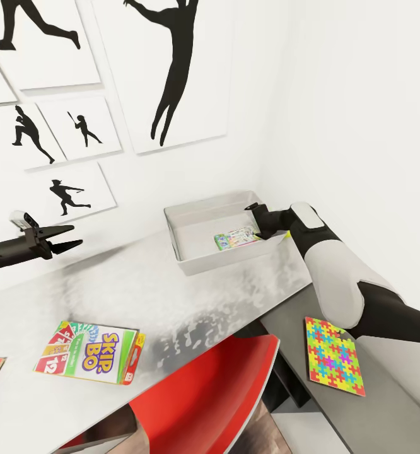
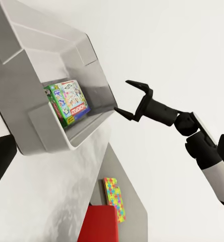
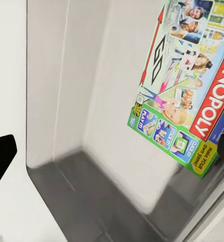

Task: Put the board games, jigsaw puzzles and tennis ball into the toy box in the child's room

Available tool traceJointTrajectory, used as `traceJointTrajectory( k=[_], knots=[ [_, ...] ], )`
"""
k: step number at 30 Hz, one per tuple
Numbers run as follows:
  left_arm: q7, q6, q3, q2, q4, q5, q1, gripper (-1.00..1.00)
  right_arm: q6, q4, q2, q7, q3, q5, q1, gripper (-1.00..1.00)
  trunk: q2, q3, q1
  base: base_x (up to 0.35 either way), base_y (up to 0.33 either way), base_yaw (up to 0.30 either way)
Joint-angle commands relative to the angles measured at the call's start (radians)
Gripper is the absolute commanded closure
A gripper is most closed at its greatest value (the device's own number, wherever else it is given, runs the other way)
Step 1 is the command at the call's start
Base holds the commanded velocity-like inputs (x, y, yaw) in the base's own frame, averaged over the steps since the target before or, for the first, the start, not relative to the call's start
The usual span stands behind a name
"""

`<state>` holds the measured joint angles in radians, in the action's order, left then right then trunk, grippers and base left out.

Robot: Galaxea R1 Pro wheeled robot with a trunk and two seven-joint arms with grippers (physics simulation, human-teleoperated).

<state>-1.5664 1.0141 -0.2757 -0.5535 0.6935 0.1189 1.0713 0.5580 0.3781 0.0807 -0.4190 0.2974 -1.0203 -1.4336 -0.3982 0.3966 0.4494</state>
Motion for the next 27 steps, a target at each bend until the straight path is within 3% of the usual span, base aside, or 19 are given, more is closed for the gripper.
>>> traceJointTrajectory(
  k=[1, 15, 27],
  knots=[
    [-0.004, 0.011, 0.000, -0.001, 0.000, -0.001, 0.001, -1.00, 0.002, 0.003, 0.001, -0.010, 0.003, -0.010, 0.000, -1.00, -0.002, 0.002, 0.001, 0.000, 0.000, 0.000],
    [-0.004, 0.008, 0.000, -0.002, 0.000, -0.001, -0.001, -1.00, 0.067, 0.118, 0.003, -0.009, 0.004, -0.014, 0.001, -1.00, -0.002, 0.002, 0.001, 0.000, 0.000, 0.000],
    [-0.004, 0.009, 0.000, -0.002, 0.000, 0.001, -0.001, -1.00, 0.080, 0.129, 0.002, -0.007, 0.002, -0.015, 0.005, -1.00, -0.002, 0.001, 0.001, -0.132, 0.070, -0.003]
  ],
)
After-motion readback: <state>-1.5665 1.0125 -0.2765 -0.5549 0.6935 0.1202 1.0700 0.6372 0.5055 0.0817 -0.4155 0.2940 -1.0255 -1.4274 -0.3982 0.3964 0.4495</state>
